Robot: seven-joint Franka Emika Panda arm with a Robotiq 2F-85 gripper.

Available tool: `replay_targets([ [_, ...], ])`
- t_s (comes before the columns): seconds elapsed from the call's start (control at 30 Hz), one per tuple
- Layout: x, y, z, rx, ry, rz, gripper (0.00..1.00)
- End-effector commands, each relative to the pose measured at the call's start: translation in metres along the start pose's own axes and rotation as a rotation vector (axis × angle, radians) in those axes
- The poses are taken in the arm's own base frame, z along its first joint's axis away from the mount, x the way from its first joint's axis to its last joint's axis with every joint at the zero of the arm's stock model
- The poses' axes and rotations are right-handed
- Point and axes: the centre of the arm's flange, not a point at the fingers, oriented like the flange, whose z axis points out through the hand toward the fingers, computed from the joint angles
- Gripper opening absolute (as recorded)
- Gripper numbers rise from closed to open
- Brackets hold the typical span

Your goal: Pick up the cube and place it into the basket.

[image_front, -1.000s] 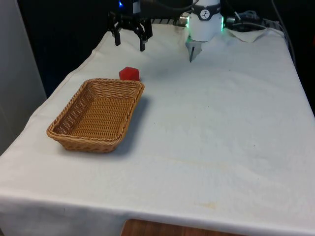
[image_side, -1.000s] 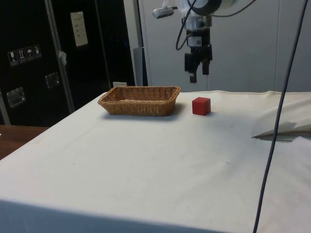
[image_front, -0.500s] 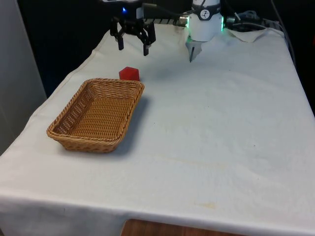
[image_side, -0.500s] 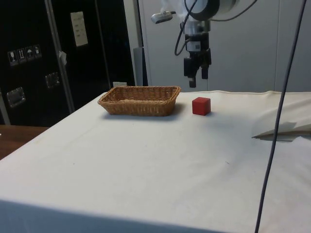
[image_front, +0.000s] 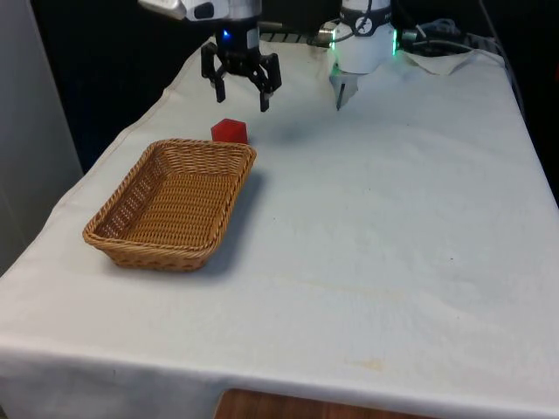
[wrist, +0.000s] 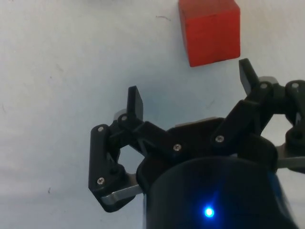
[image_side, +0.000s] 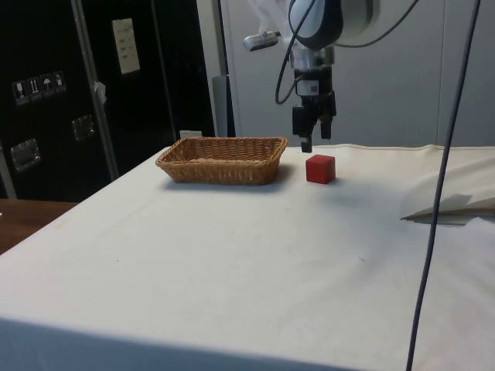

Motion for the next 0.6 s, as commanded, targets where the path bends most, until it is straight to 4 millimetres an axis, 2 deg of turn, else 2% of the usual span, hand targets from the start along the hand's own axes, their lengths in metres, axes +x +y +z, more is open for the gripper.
replay_targets([
  [0.0, 0.000, -0.001, 0.002, 0.000, 0.000, 0.000, 1.00],
  [0.27, 0.000, -0.006, 0.013, 0.009, 0.006, -0.004, 1.00],
  [0.57, 0.001, 0.006, 0.021, -0.009, -0.014, -0.007, 1.00],
])
